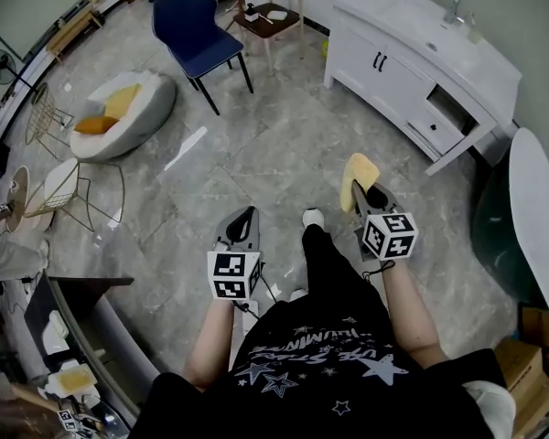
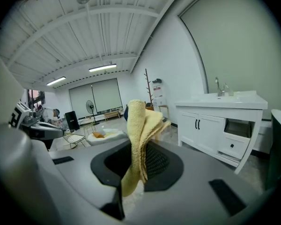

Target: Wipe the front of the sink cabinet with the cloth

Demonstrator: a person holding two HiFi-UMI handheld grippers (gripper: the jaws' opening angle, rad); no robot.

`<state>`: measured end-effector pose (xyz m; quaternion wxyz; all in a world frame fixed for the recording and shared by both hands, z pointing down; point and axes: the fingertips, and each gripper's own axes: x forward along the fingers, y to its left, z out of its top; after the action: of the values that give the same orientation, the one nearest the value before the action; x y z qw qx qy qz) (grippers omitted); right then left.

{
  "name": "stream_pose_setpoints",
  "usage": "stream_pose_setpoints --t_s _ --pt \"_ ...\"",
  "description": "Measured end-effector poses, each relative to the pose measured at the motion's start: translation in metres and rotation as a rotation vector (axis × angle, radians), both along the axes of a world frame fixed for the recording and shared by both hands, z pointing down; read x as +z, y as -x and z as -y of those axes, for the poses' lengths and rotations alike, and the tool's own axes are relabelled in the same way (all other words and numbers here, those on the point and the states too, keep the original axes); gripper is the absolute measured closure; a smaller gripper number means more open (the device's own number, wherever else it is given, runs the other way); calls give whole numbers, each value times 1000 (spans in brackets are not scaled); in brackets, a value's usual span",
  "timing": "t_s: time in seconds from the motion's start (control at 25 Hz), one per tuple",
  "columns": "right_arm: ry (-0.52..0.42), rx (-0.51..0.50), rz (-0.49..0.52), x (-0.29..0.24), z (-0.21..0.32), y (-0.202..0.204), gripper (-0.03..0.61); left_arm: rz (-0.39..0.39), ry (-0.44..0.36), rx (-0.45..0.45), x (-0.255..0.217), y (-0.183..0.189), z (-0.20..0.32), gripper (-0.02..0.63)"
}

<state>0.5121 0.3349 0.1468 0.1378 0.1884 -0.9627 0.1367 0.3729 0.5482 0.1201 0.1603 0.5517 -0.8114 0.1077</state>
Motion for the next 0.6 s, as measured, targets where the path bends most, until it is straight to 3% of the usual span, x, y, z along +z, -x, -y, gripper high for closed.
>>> stream_pose_setpoints --t_s 0.24,0.6 --pt "53 -20 4 29 70 88 518 23 53 -32 11 78 51 598" --pt "67 -53 -26 38 220 215 518 23 32 -67 -11 199 196 598"
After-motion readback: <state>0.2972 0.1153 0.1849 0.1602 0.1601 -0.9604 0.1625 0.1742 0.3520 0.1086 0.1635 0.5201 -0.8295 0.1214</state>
